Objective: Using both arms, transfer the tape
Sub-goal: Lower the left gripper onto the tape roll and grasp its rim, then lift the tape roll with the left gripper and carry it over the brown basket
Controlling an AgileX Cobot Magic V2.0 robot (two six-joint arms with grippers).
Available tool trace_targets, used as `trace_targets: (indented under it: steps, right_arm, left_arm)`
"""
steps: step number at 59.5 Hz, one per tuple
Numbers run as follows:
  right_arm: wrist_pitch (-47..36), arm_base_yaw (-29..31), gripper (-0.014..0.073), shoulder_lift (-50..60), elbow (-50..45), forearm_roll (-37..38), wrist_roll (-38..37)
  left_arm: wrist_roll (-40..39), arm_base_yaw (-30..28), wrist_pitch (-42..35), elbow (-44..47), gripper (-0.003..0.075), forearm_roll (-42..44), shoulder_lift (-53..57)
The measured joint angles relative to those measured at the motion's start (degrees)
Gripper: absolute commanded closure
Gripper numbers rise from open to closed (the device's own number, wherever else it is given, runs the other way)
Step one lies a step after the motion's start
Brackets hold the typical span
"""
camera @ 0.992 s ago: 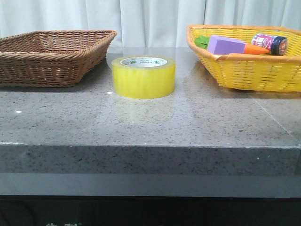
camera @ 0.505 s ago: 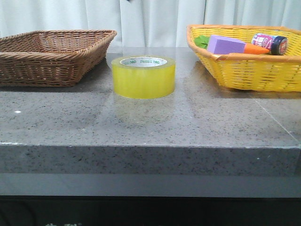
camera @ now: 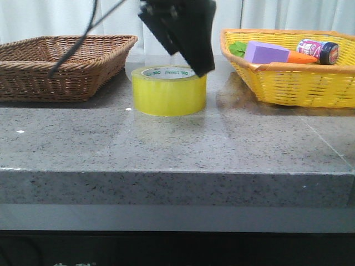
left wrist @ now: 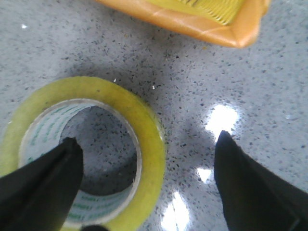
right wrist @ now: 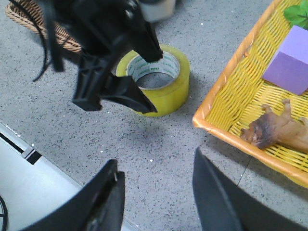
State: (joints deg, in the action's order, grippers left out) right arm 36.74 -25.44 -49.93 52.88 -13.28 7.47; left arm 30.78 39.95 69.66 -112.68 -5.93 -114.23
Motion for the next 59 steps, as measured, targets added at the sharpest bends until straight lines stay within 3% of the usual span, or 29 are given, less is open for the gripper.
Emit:
trace_targets:
  steps: [40, 59]
  right_arm:
    - [0.00, 0.00, 0.0235, 0.00, -0.10, 0.00, 0.00]
    - [0.00, 0.00, 0.0235, -0.03, -0.10, 0.00, 0.00]
  left_arm:
    - [0.56, -2.36, 1.57, -2.48, 0.0183, -2.35, -7.75]
    - [0.65, -2.36, 1.85, -2.48, 0.0529, -2.75, -7.80]
